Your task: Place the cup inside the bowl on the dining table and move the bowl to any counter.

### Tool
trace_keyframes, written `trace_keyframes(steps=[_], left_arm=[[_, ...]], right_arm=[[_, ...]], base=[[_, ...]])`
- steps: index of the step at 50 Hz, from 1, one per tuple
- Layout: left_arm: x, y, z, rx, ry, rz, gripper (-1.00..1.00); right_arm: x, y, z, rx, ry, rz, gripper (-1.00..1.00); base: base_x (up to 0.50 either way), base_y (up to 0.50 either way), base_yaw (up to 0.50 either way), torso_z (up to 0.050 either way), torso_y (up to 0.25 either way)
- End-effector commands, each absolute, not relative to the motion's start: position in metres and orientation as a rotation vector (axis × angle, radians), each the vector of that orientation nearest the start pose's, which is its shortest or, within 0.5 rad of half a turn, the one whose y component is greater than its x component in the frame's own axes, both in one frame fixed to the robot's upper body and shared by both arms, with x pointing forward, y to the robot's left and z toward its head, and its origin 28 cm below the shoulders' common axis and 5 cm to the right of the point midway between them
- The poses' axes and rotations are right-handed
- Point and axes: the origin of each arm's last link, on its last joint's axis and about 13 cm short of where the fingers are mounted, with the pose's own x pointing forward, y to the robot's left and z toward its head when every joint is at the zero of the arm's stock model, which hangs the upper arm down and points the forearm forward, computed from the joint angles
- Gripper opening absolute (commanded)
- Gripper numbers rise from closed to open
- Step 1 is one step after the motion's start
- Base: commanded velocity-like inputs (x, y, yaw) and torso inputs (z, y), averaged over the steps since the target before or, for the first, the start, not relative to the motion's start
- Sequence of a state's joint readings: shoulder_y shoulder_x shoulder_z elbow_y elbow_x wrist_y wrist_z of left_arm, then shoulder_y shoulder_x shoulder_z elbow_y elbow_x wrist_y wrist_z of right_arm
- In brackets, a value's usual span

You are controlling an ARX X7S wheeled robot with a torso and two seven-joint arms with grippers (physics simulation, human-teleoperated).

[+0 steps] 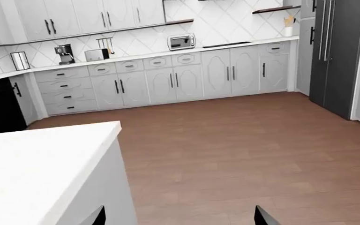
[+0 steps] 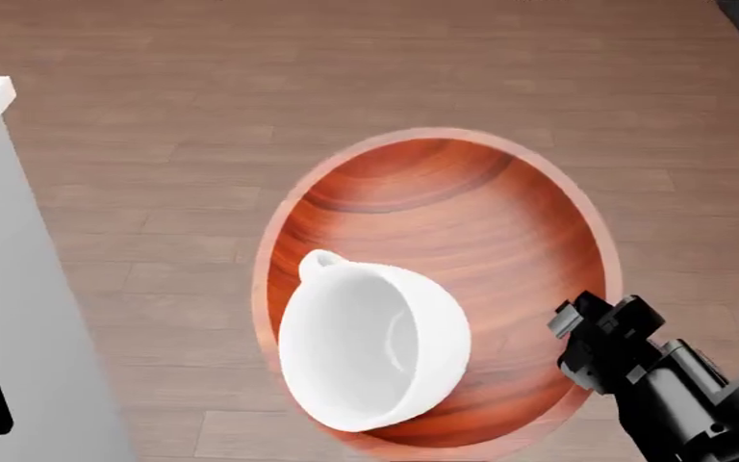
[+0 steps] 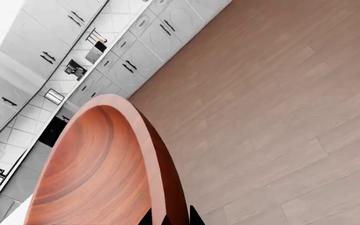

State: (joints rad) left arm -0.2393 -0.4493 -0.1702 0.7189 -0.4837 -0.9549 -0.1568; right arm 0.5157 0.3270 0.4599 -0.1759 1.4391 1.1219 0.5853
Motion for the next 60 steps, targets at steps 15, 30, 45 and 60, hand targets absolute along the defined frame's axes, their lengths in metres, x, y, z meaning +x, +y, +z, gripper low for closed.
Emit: trace_keyframes(steps=[15, 30, 45, 60], left_arm=[[0.2064, 0.2849, 0.1632, 0.114, -0.019, 0.029, 1.0], [0.2075, 0.285, 0.1599, 0.112, -0.013, 0.028, 1.0], [0.2084, 0.2836, 0.1593, 0.111, -0.011, 0.028, 1.0], [0.2078, 0.2833, 0.157, 0.111, -0.011, 0.028, 1.0]], right_arm=[[0.2532, -0.1753, 0.1785, 0.786, 0.258, 0.141, -1.0], [0.2548, -0.1759, 0.1771, 0.782, 0.261, 0.133, -1.0], [0.2546, -0.176, 0.1779, 0.787, 0.257, 0.13, -1.0], [0.2552, -0.1754, 0.176, 0.793, 0.264, 0.138, -1.0]], base=[[0.5, -0.15, 0.0, 0.001, 0.001], [0.5, -0.17, 0.0, 0.0, 0.001], [0.5, -0.18, 0.0, 0.001, 0.002], [0.5, -0.18, 0.0, 0.0, 0.001]])
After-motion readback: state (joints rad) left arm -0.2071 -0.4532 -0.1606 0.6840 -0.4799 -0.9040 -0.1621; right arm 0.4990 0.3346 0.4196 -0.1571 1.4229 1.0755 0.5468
